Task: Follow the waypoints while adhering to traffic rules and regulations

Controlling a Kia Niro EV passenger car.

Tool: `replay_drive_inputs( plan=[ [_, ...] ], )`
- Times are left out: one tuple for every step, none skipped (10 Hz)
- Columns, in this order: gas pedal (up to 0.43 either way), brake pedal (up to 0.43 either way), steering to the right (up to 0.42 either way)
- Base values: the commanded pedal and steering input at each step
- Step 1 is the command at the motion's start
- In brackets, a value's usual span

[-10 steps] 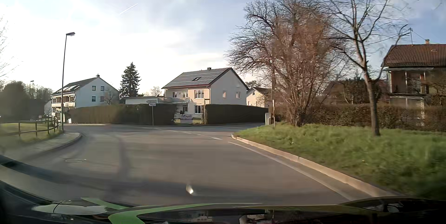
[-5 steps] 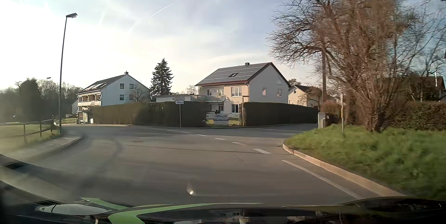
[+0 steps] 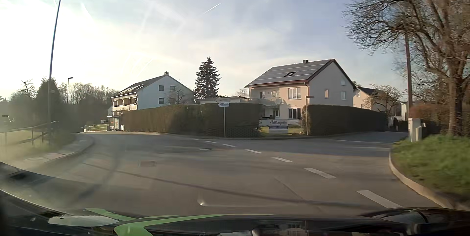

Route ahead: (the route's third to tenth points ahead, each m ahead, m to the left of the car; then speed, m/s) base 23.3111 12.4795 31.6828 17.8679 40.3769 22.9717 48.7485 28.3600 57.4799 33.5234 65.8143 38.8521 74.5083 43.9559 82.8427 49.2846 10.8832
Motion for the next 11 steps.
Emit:
replay_drive_inputs(
  plan=[
    [0.067, 0.0, -0.117],
    [0.067, 0.0, -0.115],
    [0.067, 0.0, -0.115],
    [0.067, 0.0, -0.116],
    [0.067, 0.0, -0.116],
    [0.067, 0.0, -0.116],
    [0.067, 0.0, -0.115],
    [0.067, 0.0, -0.113],
    [0.067, 0.0, -0.112],
    [0.067, 0.0, -0.111],
    [0.067, 0.0, -0.108]
  ],
)
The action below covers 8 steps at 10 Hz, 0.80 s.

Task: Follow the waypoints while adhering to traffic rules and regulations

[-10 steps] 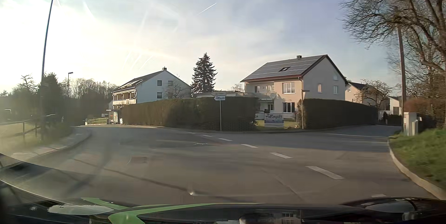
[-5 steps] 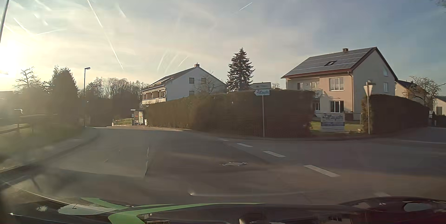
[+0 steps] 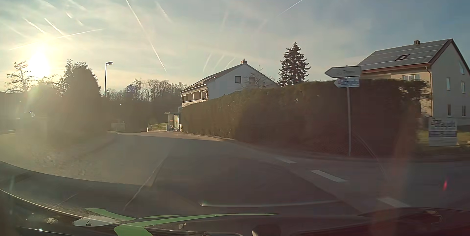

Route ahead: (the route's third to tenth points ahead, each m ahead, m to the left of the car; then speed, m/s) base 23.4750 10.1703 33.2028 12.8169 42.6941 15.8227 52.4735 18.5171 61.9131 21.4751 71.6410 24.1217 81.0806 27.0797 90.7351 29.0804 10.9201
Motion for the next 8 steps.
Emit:
replay_drive_inputs(
  plan=[
    [0.067, 0.0, -0.103],
    [0.079, 0.0, -0.1],
    [0.087, 0.0, -0.097],
    [0.087, 0.0, -0.097],
    [0.087, 0.0, -0.097],
    [0.087, 0.0, -0.095],
    [0.087, 0.0, -0.089],
    [0.087, 0.0, -0.085]
  ],
)
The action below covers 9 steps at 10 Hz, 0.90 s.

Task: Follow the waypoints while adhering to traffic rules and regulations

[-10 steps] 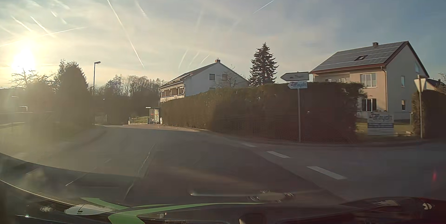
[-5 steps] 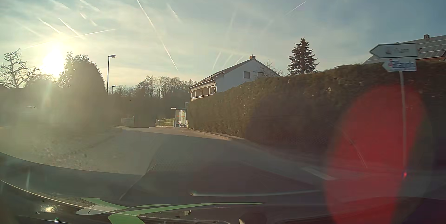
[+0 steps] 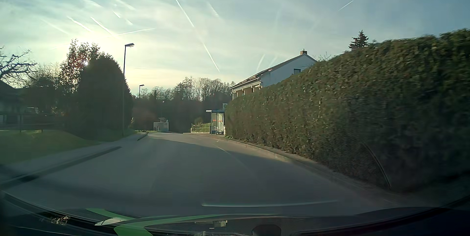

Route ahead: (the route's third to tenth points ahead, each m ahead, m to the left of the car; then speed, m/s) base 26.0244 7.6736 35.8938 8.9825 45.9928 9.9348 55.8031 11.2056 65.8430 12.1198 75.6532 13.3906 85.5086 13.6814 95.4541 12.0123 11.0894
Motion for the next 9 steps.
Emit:
replay_drive_inputs(
  plan=[
    [0.087, 0.0, -0.084],
    [0.087, 0.0, -0.082],
    [0.087, 0.0, -0.079],
    [0.087, 0.0, -0.075],
    [0.087, 0.0, -0.074],
    [0.087, 0.0, -0.073],
    [0.087, 0.0, -0.069],
    [0.087, 0.0, -0.065],
    [0.087, 0.0, -0.064]
  ],
)
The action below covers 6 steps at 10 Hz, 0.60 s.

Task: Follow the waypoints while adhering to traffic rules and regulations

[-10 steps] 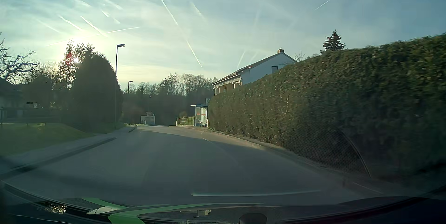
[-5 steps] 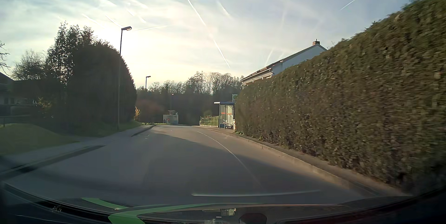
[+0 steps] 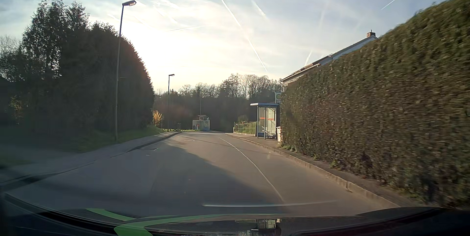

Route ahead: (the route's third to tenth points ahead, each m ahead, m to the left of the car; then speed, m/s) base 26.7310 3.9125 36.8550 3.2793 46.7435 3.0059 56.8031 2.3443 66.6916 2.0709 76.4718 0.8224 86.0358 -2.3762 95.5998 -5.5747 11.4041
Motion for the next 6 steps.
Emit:
replay_drive_inputs(
  plan=[
    [0.087, 0.0, -0.061],
    [0.087, 0.0, -0.055],
    [0.087, 0.0, -0.048],
    [0.087, 0.0, -0.044],
    [0.087, 0.0, -0.041],
    [0.087, 0.0, -0.036]
  ],
)
